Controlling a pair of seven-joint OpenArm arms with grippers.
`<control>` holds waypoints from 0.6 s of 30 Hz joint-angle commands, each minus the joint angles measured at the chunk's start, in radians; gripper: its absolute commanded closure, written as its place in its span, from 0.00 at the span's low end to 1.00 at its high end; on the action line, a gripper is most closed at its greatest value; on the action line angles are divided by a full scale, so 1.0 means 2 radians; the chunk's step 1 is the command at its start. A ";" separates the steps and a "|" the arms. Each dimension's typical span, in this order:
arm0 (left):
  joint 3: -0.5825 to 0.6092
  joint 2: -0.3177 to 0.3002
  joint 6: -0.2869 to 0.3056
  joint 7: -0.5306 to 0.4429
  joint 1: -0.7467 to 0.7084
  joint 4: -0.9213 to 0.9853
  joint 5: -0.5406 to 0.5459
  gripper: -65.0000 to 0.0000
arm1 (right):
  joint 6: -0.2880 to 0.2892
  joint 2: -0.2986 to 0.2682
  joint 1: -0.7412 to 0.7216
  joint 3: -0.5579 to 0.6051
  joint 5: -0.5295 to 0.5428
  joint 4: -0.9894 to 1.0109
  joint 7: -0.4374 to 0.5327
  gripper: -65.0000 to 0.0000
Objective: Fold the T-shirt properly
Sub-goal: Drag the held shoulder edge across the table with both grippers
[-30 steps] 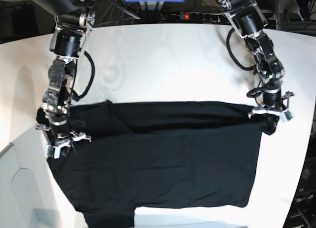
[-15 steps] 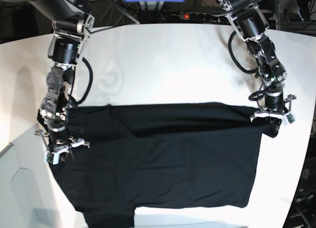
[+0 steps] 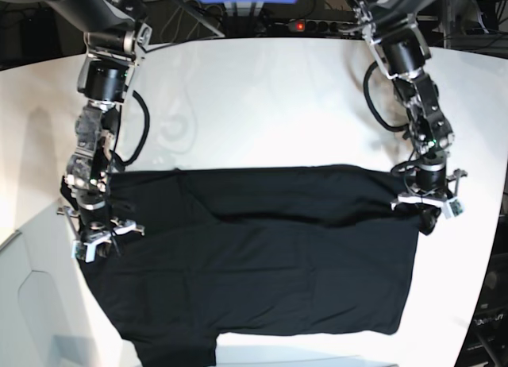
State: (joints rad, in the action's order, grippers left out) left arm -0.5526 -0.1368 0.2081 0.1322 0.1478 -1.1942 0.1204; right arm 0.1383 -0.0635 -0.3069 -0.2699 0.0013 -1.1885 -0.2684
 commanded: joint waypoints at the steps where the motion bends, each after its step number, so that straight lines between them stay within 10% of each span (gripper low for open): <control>1: -0.003 -0.006 0.001 -0.014 0.014 -0.005 0.003 1.00 | 0.002 -0.004 -0.013 0.000 0.003 -0.009 0.013 1.00; 9: -0.003 -0.023 -0.001 -0.014 0.032 0.008 0.004 0.97 | 0.002 -0.004 -0.013 0.000 0.003 -0.009 0.013 1.00; 18: 0.000 -0.023 0.001 -0.014 0.052 0.060 0.005 0.55 | 0.002 -0.004 -0.013 0.000 0.003 -0.009 0.013 1.00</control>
State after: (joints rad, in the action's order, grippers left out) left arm -0.5541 -0.1692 0.2062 0.1345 0.2245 -1.0554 0.1238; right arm 0.1383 -0.0639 -0.3069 -0.2710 0.0010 -1.1885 -0.2676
